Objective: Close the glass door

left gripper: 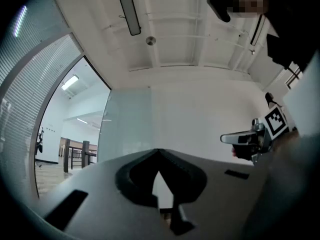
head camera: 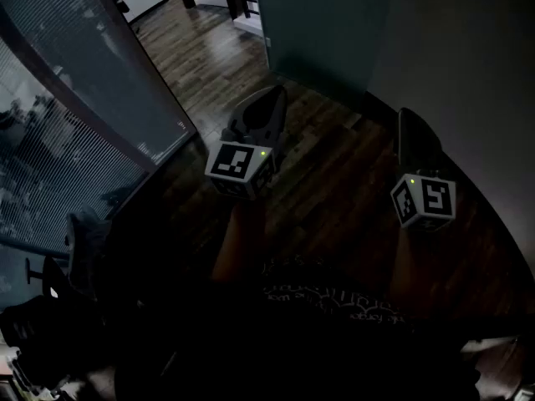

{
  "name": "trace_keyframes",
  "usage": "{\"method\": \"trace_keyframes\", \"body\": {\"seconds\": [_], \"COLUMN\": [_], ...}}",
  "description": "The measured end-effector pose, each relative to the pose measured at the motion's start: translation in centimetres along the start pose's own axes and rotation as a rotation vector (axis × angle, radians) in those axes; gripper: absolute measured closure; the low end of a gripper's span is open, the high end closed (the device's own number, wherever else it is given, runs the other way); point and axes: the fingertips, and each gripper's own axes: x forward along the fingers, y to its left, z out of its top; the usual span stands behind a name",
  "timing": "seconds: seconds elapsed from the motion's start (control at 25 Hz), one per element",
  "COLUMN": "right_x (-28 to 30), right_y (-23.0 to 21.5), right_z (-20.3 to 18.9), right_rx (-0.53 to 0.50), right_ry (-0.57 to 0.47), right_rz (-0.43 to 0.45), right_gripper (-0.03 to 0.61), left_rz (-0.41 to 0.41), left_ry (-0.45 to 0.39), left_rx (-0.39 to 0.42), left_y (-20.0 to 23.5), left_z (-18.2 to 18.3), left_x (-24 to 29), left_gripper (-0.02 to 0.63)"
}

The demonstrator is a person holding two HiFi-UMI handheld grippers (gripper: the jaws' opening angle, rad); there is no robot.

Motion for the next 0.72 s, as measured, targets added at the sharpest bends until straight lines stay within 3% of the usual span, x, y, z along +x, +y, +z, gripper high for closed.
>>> {"method": "trace_keyframes", "body": {"seconds": [0.72], "right_x": [-0.4], "right_y": [-1.3], "right_z": [-0.9], "right_rx": [0.016], "right_ry": [0.006], "right_rz": [-0.017], "right_gripper": [0.575], "left_rz": [-0.037], "left_ry": [0.011], "left_rx": [-0.003], "left_y": [-1.2], "left_z": [-0.8], "left_x": [1.1], "left_gripper": [0.612]}}
